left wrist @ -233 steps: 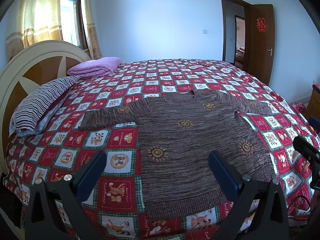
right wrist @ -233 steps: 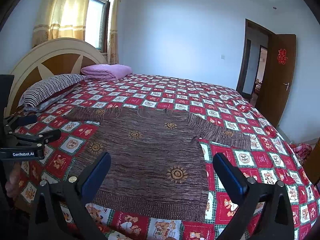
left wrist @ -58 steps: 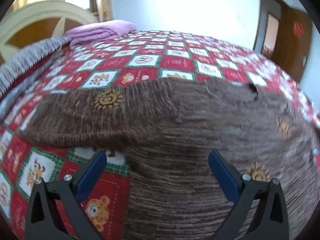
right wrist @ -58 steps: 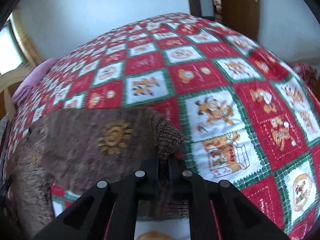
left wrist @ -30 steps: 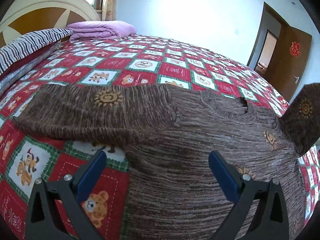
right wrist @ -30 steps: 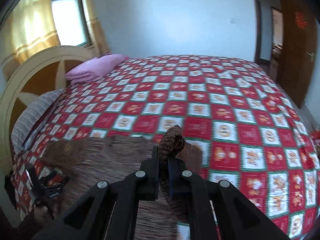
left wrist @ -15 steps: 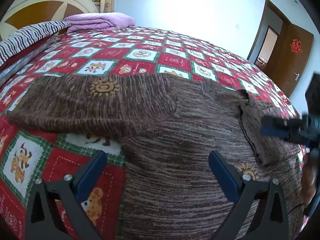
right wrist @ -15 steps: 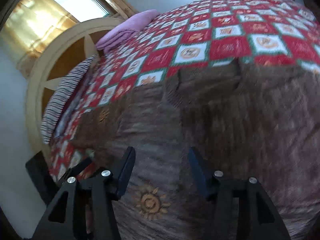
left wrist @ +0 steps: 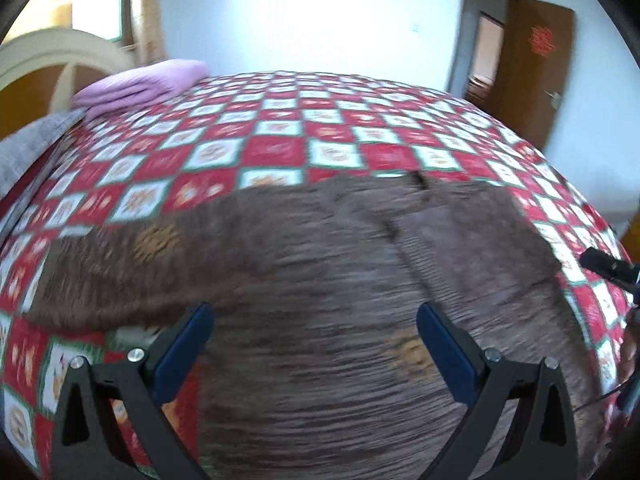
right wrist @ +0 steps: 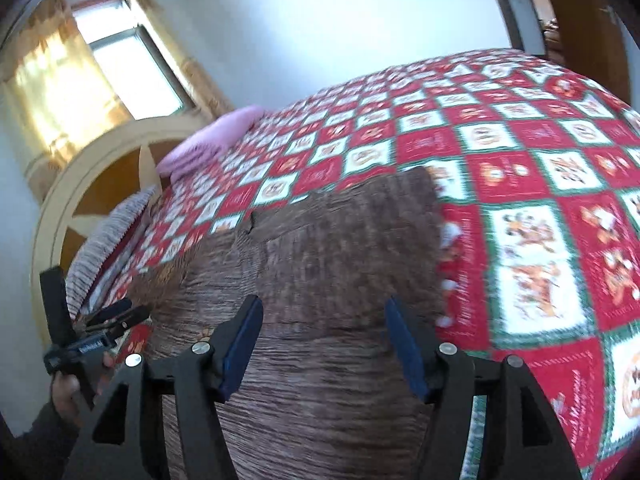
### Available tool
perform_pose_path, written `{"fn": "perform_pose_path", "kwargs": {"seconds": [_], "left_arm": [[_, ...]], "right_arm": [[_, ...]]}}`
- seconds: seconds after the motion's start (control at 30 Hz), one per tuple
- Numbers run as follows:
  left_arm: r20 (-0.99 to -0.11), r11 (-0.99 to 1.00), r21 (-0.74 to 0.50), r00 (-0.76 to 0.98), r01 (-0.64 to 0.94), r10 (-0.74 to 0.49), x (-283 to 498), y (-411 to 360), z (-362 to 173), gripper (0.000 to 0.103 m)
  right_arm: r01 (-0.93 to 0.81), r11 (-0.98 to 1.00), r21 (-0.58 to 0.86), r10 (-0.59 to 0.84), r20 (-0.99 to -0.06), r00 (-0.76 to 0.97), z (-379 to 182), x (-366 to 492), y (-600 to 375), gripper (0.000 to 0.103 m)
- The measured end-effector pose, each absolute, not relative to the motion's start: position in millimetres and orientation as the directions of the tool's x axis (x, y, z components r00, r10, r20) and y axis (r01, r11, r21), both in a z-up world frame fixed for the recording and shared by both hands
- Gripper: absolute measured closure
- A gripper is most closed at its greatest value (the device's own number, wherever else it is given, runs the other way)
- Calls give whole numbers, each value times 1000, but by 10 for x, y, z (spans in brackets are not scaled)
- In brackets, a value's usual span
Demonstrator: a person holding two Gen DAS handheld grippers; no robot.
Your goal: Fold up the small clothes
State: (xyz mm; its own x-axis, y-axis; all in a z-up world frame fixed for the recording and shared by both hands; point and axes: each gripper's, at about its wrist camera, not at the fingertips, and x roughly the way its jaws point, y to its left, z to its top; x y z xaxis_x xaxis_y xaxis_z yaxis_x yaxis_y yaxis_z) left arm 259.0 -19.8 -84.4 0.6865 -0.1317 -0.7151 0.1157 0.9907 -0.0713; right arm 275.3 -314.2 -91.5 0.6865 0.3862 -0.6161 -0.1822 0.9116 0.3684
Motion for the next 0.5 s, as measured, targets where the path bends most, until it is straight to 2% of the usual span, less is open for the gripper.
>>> {"fn": "perform_pose_path", "kwargs": {"seconds": [0.13, 0.2, 0.3, 0.43, 0.5], "left_arm": [[-723, 986, -33, 677, 165, -137, 2810, -550, -851, 0], [-744, 983, -26, 653, 180, -139, 2934, -728, -954, 0], [-777, 981, -30, 613, 192, -144, 3073, -932, -1116, 4], [-832, 978, -76, 528, 193, -169, 3270, -1181, -1419, 25], [-827, 981, -70, 540, 178, -158, 3277, -1244, -1458, 30]], "right_arm": [[-191, 855, 482, 445, -493, 748, -953, 2599, -3392, 38], [-188, 833, 520, 451, -442, 776, -988, 2574, -3458, 30], [-169, 823, 542, 434, -410, 802, -1089, 2567, -3553, 28], [-129, 768, 627, 467, -411, 783, -1306, 2629, -3717, 28], [-103, 763, 638, 461, -426, 778, -1379, 2652, -3764, 28]]}}
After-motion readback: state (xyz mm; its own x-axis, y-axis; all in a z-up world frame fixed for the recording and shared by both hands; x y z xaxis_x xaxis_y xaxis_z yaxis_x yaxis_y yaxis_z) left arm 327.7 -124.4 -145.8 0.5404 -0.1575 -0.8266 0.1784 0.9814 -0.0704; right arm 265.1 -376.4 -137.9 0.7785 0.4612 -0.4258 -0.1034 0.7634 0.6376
